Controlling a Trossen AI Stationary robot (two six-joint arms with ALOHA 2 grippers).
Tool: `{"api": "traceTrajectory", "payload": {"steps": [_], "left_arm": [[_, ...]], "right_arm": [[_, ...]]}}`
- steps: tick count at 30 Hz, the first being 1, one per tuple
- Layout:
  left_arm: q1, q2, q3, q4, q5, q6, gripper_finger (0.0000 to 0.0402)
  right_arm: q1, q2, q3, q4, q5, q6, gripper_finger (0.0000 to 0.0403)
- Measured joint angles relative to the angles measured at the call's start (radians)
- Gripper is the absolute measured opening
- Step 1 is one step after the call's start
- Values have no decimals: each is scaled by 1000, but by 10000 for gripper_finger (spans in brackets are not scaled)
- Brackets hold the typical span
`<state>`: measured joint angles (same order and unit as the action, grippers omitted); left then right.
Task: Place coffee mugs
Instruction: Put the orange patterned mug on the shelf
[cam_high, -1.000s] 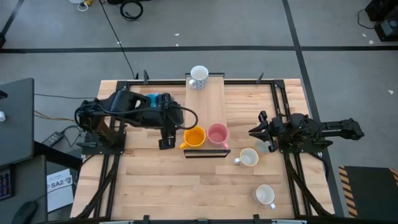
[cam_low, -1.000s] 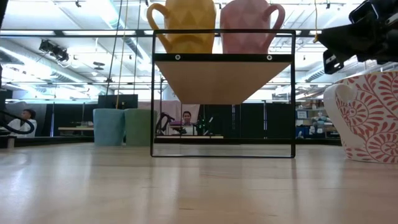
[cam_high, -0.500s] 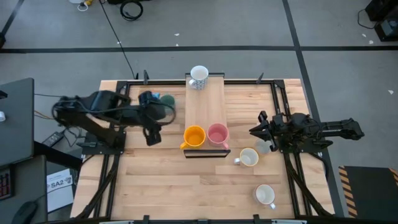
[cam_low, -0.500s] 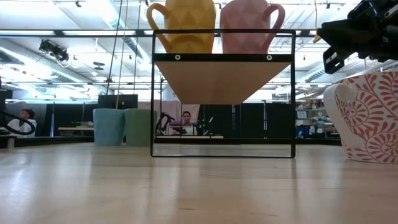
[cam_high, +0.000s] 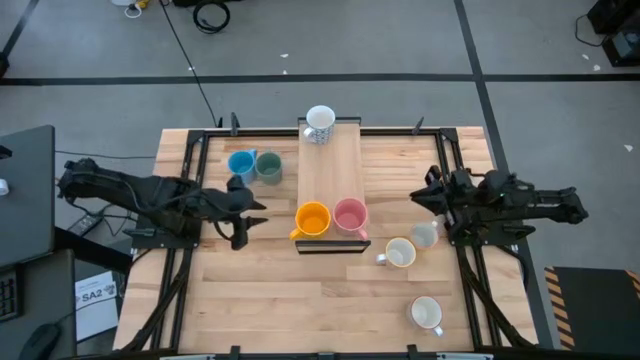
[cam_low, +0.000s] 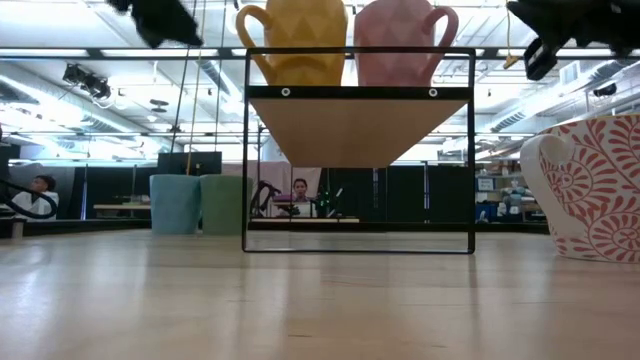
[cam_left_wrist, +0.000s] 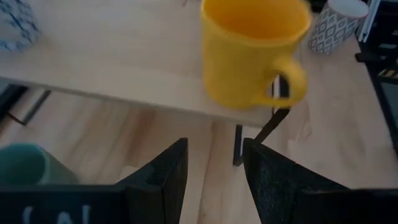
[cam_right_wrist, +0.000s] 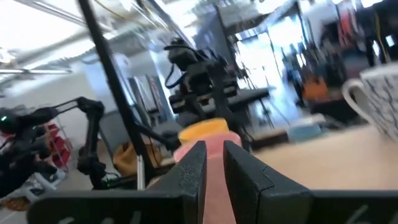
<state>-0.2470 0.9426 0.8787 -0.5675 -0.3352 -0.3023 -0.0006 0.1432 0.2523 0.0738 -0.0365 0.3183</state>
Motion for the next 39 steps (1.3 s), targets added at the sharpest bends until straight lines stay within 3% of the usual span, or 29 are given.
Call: {"api": "traceTrajectory", "payload": {"steps": [5,11,18,25,32,39], "left_arm": [[0,-23,-164,154,11,0,160],[0,-23,-278,281,38,0,160],[0,-23,-296,289,44,0,160],[0,-23,-296,288,44,1,160],[0,-23,-296,287,44,2,160],[1,-23,-296,287,44,0,160]], "right_arm": [[0,85,157,-228,17,108,59],[0,217,289,-341,9,151,59],[0,346,459,-570,-58,152,59],[0,440,646,-847,20,151,59],[0,511,665,-1019,-2,142,59],[0,604,665,-1137,-8,-51,59]]}}
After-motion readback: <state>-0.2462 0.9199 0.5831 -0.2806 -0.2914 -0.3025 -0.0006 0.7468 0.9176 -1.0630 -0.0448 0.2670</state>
